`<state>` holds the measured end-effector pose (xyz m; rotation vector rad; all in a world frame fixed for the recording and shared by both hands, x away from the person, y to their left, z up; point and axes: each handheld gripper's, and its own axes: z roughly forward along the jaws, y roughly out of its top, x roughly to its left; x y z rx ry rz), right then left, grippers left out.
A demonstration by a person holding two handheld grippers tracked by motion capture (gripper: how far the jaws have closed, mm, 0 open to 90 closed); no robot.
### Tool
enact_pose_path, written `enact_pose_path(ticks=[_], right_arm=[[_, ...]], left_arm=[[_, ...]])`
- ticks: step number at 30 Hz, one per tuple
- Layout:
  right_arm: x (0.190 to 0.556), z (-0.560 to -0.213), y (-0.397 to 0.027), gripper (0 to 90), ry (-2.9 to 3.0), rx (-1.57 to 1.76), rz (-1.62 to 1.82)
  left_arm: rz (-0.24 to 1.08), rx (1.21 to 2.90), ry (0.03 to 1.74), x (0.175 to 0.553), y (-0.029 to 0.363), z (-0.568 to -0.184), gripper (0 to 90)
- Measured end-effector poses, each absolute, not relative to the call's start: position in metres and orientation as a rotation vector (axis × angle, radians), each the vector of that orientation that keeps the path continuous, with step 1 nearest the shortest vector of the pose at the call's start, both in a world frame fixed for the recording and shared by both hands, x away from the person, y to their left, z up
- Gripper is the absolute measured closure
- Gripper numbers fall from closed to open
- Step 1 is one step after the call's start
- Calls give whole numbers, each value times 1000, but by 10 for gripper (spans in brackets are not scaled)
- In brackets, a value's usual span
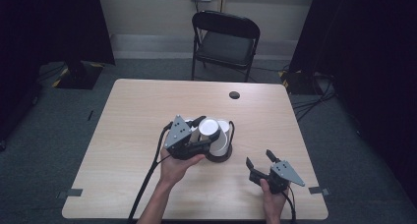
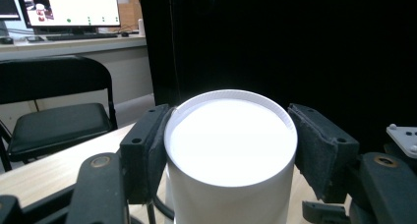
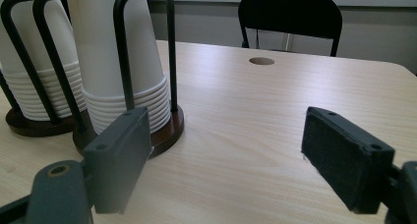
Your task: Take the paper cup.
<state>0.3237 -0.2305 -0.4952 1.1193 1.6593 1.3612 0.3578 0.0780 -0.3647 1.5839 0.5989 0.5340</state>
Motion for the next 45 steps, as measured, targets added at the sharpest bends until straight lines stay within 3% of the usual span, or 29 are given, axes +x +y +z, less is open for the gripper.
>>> enact_pose_path(ticks=[13, 24, 32, 45], right_arm=[[323, -495, -228, 179, 1668, 1105, 1338], [313, -494, -204, 199, 1802, 993, 1327], [299, -494, -180, 311, 1838, 907, 1441], [287, -493, -153, 390, 1883, 676, 1588]], left_arm=[[387, 1524, 632, 344, 95, -372, 349], [339, 1537, 678, 340, 103, -387, 350], [267, 1502, 720, 336, 111, -402, 350], [136, 1451, 799, 333, 122, -420, 352]])
